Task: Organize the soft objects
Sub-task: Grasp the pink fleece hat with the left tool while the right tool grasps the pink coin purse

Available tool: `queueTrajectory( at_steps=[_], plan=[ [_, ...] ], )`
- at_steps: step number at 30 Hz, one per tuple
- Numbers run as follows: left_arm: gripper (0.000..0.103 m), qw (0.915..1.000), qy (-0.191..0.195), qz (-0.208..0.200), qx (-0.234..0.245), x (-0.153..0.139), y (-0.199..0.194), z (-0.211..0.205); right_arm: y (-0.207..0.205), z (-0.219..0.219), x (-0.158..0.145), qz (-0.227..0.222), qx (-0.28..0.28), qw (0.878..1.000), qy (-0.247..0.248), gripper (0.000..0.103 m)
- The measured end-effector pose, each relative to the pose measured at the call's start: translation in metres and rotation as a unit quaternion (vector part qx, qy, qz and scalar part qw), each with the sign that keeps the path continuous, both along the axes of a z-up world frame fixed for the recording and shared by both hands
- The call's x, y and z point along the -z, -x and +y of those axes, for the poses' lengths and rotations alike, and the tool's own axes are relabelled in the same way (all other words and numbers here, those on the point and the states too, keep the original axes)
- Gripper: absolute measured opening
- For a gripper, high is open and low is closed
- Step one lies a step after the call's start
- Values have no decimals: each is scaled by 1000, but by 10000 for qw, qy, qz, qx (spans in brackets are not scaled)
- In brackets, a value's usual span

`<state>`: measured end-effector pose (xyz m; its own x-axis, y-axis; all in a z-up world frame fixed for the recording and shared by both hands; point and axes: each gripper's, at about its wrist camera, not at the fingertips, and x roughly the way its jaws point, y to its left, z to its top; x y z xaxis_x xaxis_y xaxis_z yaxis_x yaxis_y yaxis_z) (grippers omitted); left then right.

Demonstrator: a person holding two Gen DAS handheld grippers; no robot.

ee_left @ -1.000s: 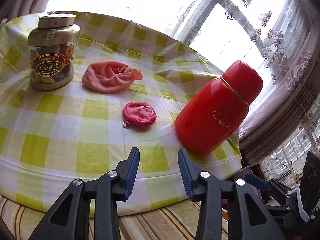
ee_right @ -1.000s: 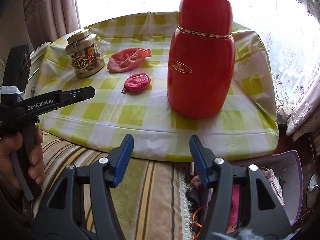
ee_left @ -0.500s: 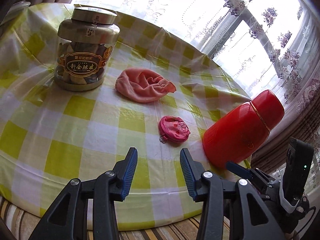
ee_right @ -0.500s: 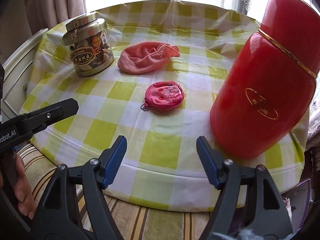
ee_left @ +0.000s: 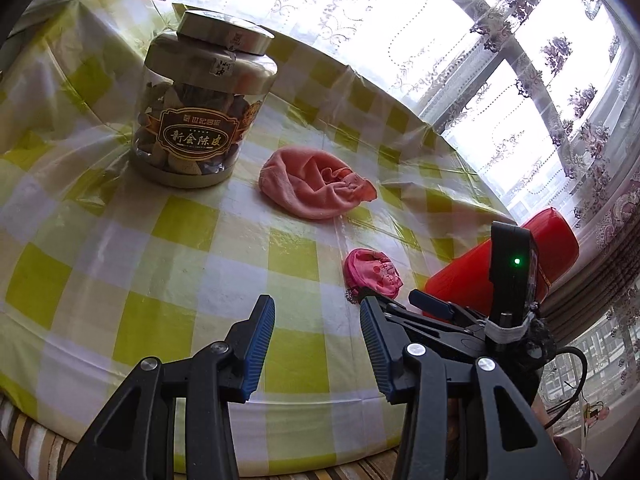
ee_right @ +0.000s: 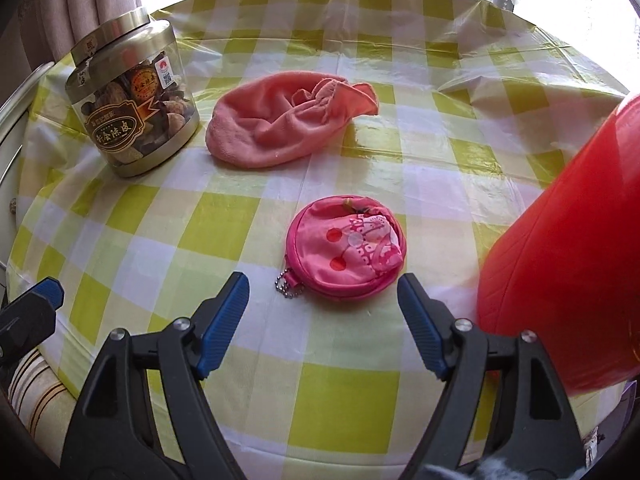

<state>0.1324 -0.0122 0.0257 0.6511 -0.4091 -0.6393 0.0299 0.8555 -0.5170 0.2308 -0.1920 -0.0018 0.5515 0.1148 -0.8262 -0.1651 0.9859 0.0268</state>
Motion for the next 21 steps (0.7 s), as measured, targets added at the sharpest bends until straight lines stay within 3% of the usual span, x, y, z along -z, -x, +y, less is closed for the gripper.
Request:
queueTrajectory(
  at_steps=[11, 18, 21],
  plan=[
    [46, 9999, -69, 104, 20, 7, -12, 4, -26, 0, 21, 16, 212, 9998, 63, 79],
    [46, 9988, -440, 103, 204, 2, -34, -10, -35, -1, 24, -219, 284, 9993, 80, 78],
    [58, 9964, -783, -16, 330, -5, -50, -18, -35, -2, 23, -268, 294, 9992, 55, 76]
  ],
)
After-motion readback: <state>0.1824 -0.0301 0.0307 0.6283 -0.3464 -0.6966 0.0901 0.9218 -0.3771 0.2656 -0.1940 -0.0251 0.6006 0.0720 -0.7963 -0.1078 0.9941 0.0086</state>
